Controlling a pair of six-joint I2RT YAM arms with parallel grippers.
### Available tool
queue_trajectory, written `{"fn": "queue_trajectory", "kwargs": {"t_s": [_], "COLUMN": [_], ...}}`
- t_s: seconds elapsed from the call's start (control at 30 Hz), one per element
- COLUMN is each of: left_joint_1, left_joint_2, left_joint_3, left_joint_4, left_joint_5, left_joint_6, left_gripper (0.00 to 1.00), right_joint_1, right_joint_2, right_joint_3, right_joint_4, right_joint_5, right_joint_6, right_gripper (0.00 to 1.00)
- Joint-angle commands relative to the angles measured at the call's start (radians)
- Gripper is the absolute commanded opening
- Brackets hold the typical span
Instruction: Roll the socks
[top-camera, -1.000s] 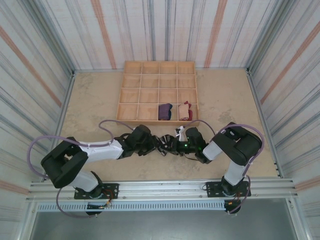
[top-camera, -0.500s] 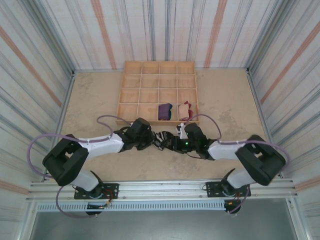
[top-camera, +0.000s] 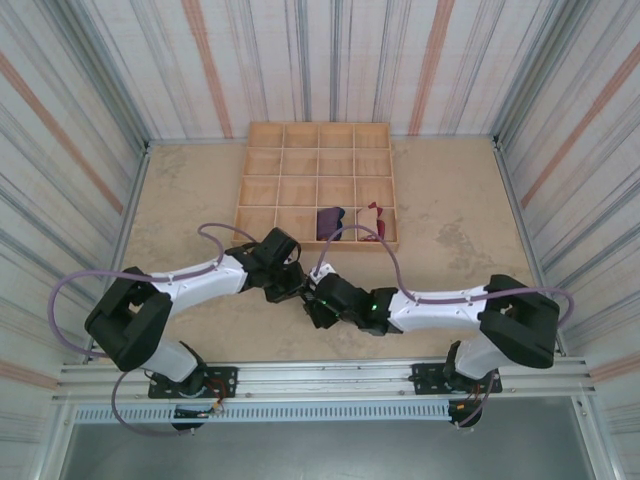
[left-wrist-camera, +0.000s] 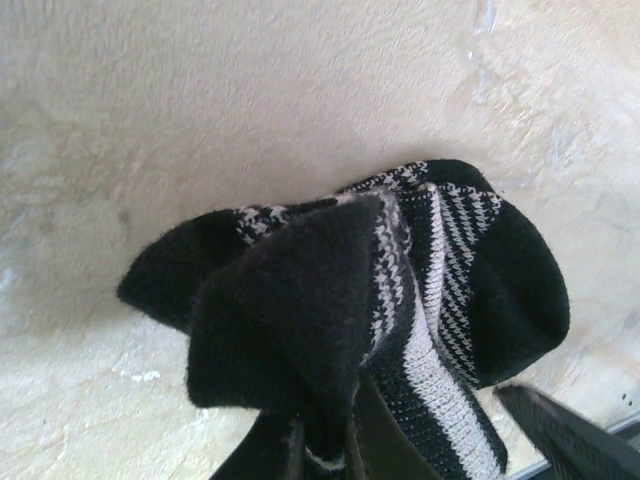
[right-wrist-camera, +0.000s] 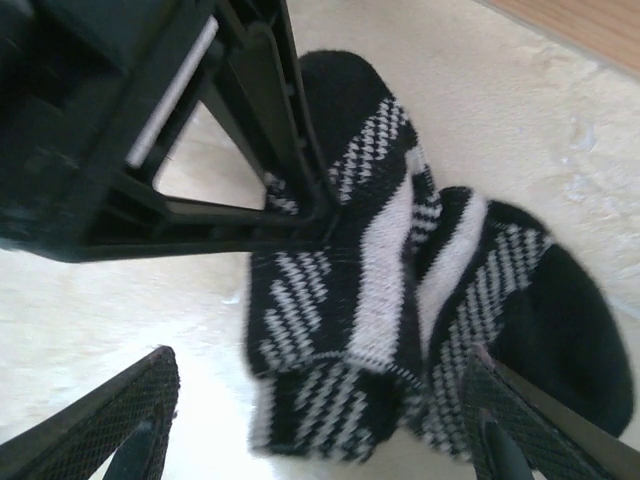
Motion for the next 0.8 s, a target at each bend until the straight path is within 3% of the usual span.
{"fn": "queue_trajectory", "kwargs": {"t_s": [0.0, 0.17, 0.23, 0.3, 0.37, 0.47, 0.53, 0.77], "left_joint_1": [0.002, 0.002, 0.001, 0.002, 0.002, 0.002, 0.003, -0.032], "left_joint_2": [0.017, 0.017, 0.016, 0.007, -0.022, -0.095, -0.145, -0.237], "left_joint_3": [0.013, 0.004, 0.0, -0.006, -0.025, -0.07, -0.102, -0.224], "left_joint_4": [-0.101, -0.083, -0.076, -0.071, -0.039, 0.049, 0.107, 0.311], "left_joint_5": [0.032, 0.042, 0.043, 0.036, 0.032, 0.026, 0.025, -0.053], "left_joint_6": [0.039, 0.031, 0.03, 0.031, 0.031, 0.023, 0.015, -0.038], "left_gripper": [0.0, 0.0, 0.0, 0.04, 0.17, 0.48, 0.56, 0.64], "right_joint_1": [0.012, 0.016, 0.017, 0.014, -0.002, -0.065, -0.138, -0.397], "right_joint_2": [0.057, 0.133, 0.146, 0.142, 0.122, 0.077, 0.049, 0.019], "right_joint_3": [0.027, 0.044, 0.051, 0.042, 0.014, -0.061, -0.115, -0.291], "right_joint_4": [0.034, 0.071, 0.066, 0.064, 0.067, 0.113, 0.154, 0.366], "right_joint_5": [0.152, 0.13, 0.114, 0.089, 0.04, -0.105, -0.236, -0.648], "right_joint_6": [-0.14, -0.155, -0.144, -0.126, -0.091, -0.022, 0.051, 0.331], "right_gripper": [0.72, 0.57, 0.44, 0.21, 0.07, 0.0, 0.0, 0.0]}}
